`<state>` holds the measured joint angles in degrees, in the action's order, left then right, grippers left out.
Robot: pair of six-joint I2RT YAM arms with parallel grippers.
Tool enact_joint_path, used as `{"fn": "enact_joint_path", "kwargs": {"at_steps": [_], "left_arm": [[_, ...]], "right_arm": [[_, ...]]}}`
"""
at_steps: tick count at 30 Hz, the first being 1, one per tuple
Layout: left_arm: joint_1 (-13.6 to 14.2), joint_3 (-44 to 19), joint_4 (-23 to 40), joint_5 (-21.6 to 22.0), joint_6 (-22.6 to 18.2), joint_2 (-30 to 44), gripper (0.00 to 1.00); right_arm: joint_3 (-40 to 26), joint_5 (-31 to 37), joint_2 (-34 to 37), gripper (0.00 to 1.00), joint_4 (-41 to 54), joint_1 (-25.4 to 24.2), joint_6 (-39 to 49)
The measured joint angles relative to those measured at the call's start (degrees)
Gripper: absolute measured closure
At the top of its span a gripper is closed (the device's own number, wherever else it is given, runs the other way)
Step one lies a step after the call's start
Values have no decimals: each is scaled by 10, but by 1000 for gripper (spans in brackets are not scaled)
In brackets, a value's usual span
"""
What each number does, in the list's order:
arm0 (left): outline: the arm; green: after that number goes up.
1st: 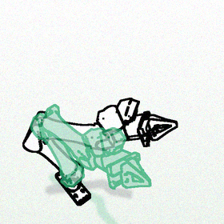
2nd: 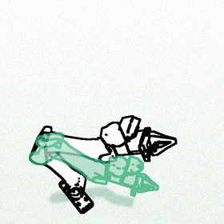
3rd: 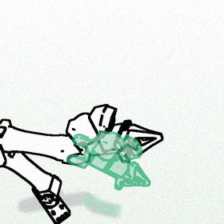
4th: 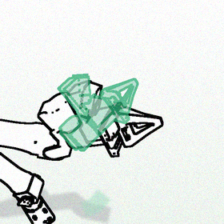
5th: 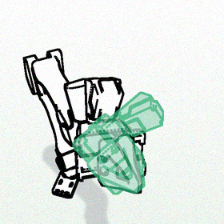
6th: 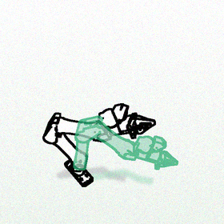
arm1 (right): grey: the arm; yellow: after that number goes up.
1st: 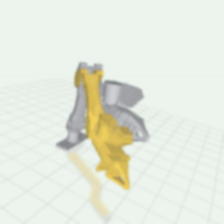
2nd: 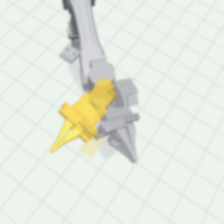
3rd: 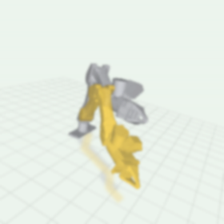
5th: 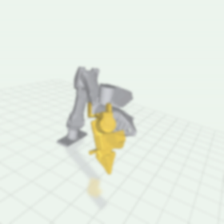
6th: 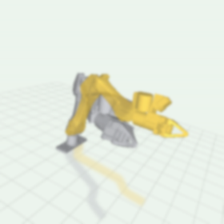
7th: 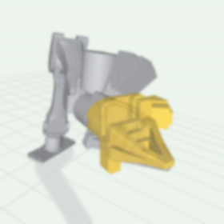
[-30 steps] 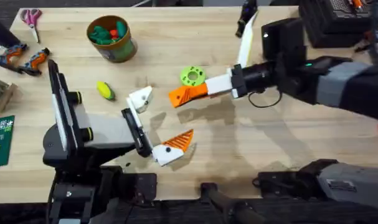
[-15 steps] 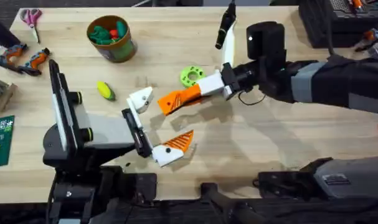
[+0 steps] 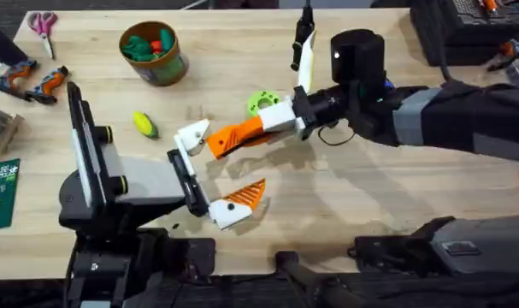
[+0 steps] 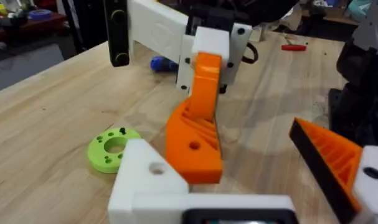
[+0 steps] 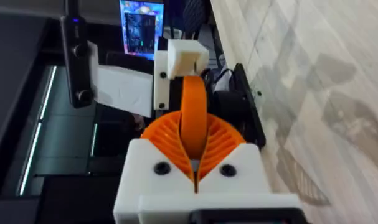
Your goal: Pick up the gripper from the table and insert it into the empty holder that is missing its gripper. Then pick up a screw, insert it into the mounting hole, and use the screwdriver to tighten it. Finally, clean up the table by picking up the vegetable and placing it into the bucket.
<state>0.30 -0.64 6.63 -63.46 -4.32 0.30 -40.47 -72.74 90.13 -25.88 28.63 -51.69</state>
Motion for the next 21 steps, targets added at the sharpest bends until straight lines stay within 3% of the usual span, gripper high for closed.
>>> {"fn": "enact_joint_path", "kwargs": {"at_steps": [21], "left_arm": [[-1, 0, 0, 7, -2, 0, 15]], "right_arm": [[1, 45, 2, 993, -65, 15, -53]]}}
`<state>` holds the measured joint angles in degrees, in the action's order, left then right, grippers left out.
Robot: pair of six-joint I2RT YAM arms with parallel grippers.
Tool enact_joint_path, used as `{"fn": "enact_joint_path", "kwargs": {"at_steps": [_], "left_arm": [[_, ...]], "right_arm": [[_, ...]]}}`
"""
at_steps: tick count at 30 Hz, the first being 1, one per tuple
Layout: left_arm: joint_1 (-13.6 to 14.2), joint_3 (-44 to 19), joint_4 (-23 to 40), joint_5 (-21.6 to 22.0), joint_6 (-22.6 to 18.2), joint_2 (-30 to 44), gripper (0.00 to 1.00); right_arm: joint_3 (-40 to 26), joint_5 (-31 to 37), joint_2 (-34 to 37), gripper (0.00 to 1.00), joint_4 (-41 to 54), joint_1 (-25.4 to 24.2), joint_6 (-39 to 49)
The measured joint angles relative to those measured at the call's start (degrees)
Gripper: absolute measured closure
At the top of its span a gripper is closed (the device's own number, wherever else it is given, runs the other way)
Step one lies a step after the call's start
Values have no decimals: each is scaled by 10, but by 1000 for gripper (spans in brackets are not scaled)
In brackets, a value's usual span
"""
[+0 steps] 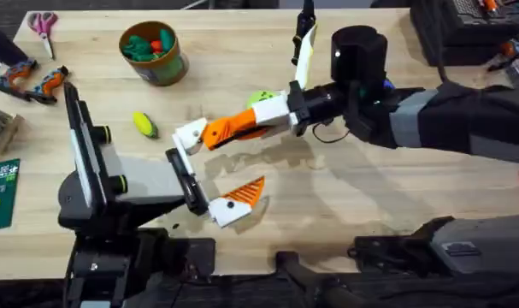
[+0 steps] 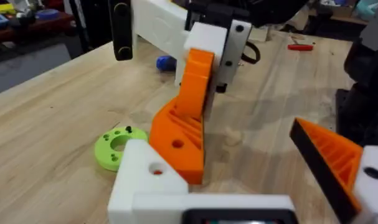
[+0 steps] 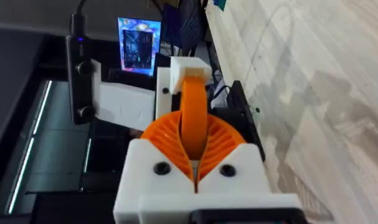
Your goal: Pick up the gripper from the table and insert it into the empty holder that is missing its gripper. Then pick up a screw, insert it into the mounting hole, and use the screwdriver to tighten it. Finally, clean up the table by picking up the vegetable and placing it into the bucket.
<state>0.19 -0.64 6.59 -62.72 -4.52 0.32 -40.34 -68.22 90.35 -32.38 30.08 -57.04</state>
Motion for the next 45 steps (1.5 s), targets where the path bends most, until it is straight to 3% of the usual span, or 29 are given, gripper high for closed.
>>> {"fn": "enact_joint_path", "kwargs": {"at_steps": [13, 22, 32, 45], "left_arm": [[-4, 0, -1, 9, 11, 0, 15], [-3, 0, 2, -5, 21, 7, 15], [-7, 0, 2, -1, 25, 7, 15], [-7, 0, 4, -4, 27, 7, 15]], "right_arm": [[0, -12, 66, 993, -109, 28, -4], [-8, -16, 88, 993, -126, 36, -17], [-20, 40, 90, 993, -127, 48, -38], [-20, 40, 90, 993, -126, 44, -43]]}}
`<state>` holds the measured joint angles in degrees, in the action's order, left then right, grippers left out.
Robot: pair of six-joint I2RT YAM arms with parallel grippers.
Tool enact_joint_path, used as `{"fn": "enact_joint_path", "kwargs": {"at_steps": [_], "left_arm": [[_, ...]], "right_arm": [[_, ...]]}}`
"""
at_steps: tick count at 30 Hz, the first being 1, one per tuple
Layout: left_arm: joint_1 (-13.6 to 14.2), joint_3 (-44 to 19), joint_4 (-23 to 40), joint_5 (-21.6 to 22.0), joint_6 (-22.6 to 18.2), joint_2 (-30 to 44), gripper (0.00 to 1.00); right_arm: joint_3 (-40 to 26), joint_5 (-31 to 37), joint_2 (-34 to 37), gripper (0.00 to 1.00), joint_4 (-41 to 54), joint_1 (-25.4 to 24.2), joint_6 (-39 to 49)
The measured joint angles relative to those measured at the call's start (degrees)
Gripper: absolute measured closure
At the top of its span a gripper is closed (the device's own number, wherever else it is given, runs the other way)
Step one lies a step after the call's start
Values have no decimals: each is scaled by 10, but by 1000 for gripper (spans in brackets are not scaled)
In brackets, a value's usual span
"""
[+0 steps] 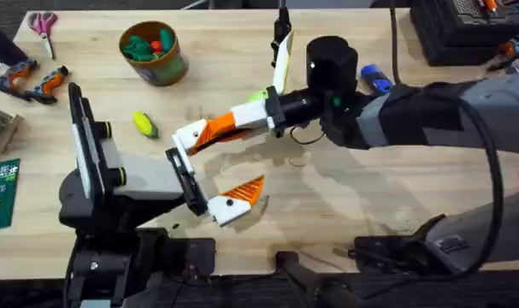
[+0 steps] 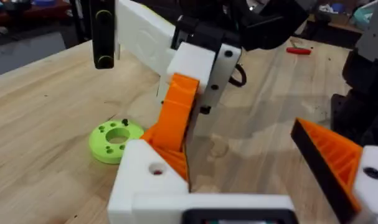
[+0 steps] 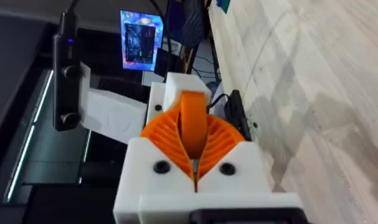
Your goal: Pick up the gripper from the table and insert it into the empty holder that is missing its gripper. Then pick up a screw, insert it into the mounting hole, and use the screwdriver to tighten it. Finally, clean up the table by picking up the vegetable and placing it into the bucket.
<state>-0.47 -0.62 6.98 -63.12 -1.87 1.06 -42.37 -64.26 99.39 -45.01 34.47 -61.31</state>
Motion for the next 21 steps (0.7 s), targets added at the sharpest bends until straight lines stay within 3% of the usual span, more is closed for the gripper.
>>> {"fn": "enact_joint_path", "kwargs": {"at_steps": [17, 21], "left_arm": [[-1, 0, 0, 0, 4, 0, 15], [-1, 0, 0, -2, 3, 0, 15]], "right_arm": [[0, -1, 0, 993, 0, 4, -9], [0, -7, 0, 910, 0, 2, -11]]}}
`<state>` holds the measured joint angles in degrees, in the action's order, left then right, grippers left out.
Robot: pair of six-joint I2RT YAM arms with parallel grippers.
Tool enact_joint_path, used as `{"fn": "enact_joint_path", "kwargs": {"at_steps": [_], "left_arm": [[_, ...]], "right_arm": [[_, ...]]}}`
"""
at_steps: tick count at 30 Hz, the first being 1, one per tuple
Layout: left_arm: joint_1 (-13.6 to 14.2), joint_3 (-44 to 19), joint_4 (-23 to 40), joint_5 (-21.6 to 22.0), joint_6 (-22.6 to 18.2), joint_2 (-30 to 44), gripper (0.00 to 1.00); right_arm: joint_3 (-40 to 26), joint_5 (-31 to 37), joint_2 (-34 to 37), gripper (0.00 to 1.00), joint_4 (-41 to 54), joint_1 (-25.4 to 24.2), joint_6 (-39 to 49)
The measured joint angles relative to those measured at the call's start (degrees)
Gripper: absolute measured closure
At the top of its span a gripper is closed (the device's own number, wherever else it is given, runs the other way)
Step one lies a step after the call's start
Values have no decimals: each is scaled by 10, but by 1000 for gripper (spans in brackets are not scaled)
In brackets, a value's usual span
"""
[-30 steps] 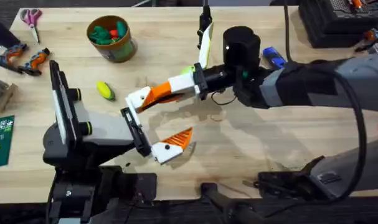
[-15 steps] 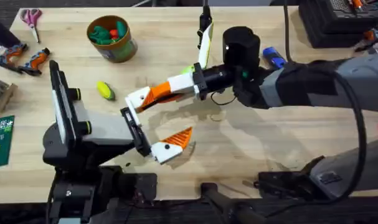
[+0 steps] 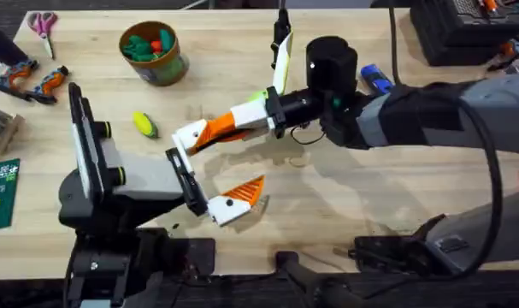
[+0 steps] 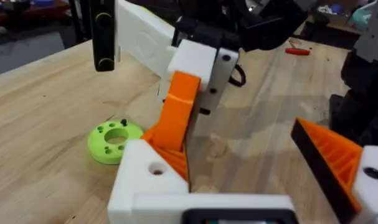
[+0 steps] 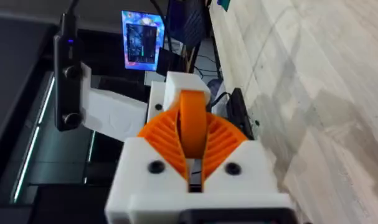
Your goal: Pick up the gripper from the table and insert it into the empty holder that is missing its gripper. Then pick up a screw, insert it into the mounting hole, and use the screwdriver to tighten it. Finally, clean up the table by picking up the vegetable and placing it into the bucket.
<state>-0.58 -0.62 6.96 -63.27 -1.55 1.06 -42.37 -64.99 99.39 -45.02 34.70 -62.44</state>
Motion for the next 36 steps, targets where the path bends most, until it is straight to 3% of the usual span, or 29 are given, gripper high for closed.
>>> {"fn": "enact_joint_path", "kwargs": {"at_steps": [3, 7, 9, 10, 16, 21, 25, 29, 33, 36], "left_arm": [[1, 0, 1, -10, -8, -1, 15], [3, 0, 2, -18, -19, -4, 15], [5, -1, 4, -32, -22, -4, 15], [7, -1, 5, -36, -23, -4, 15], [9, -1, 7, -51, -27, -4, 15], [9, -1, 8, -53, -27, -4, 16], [9, -1, 8, -56, -27, -4, 15], [9, -1, 8, -58, -27, -4, 15], [9, -1, 9, -60, -27, -4, 15], [9, -1, 9, -60, -27, -4, 15]], "right_arm": [[0, -2, 5, 725, -11, -1, -1], [1, -14, 24, 336, -21, -12, -1], [1, -15, 28, 76, -23, -21, -1], [1, -15, 28, 30, -24, -27, -1], [1, -17, 28, 11, -14, -81, 28], [0, -3, 28, 10, 83, -152, 100], [-28, 16, 29, 10, 270, -222, 202], [-108, 64, 29, 10, 485, -267, 330], [-212, 143, 28, 10, 687, -268, 462], [-269, 200, 21, 10, 775, -252, 539]]}}
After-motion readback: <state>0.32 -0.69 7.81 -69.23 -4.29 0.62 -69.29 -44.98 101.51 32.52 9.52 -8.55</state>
